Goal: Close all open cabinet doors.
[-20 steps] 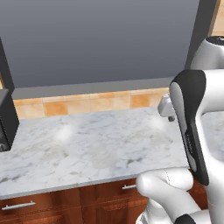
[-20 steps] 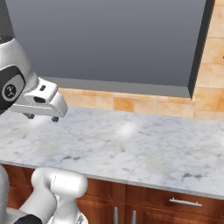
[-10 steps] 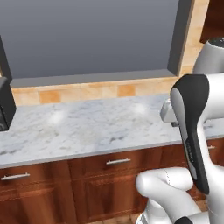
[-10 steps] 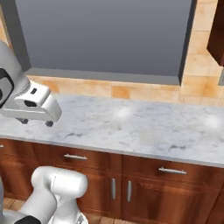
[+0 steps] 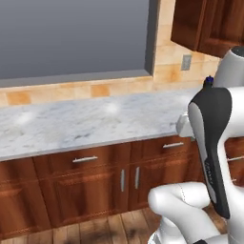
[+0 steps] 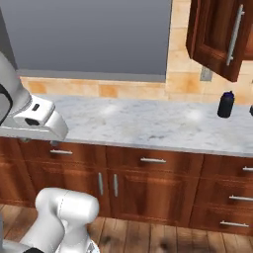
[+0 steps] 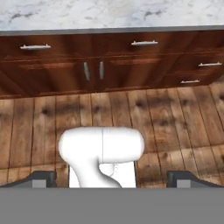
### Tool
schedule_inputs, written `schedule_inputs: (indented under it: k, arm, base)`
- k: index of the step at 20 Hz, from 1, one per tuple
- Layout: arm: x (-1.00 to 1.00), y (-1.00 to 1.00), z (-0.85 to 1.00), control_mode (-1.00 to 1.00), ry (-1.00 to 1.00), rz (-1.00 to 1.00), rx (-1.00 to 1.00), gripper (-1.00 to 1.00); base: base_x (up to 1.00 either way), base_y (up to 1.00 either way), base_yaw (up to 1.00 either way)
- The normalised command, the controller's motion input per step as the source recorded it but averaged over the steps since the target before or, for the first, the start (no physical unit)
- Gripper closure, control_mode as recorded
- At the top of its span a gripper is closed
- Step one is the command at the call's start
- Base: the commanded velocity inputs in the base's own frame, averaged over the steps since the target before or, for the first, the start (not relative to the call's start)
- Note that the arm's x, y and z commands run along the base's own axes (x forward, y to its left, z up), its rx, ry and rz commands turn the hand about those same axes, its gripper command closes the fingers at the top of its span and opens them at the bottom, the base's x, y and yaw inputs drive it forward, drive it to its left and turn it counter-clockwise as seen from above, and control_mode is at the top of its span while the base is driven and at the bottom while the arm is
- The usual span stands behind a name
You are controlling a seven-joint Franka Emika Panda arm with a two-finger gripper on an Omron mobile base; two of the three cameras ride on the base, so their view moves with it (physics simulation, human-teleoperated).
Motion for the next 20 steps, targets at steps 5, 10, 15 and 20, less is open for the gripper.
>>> schedule_inputs:
  k: [5,10,15,20]
  arm:
    - [0.00,0.00,0.00,1.00,0.00,0.00,0.00,-1.00]
    - [0.00,0.00,0.00,1.00,0.00,0.00,0.00,-1.00]
    - [0.00,0.00,0.00,1.00,0.00,0.00,0.00,-1.00]
    - [0.00,0.00,0.00,1.00,0.00,0.00,0.00,-1.00]
  base:
    - [0.35,-0.93,-0.11]
    - [0.64,-0.63,-0.11]
    - [0.76,-0.32,-0.03]
    - [0.48,-0.42,0.00]
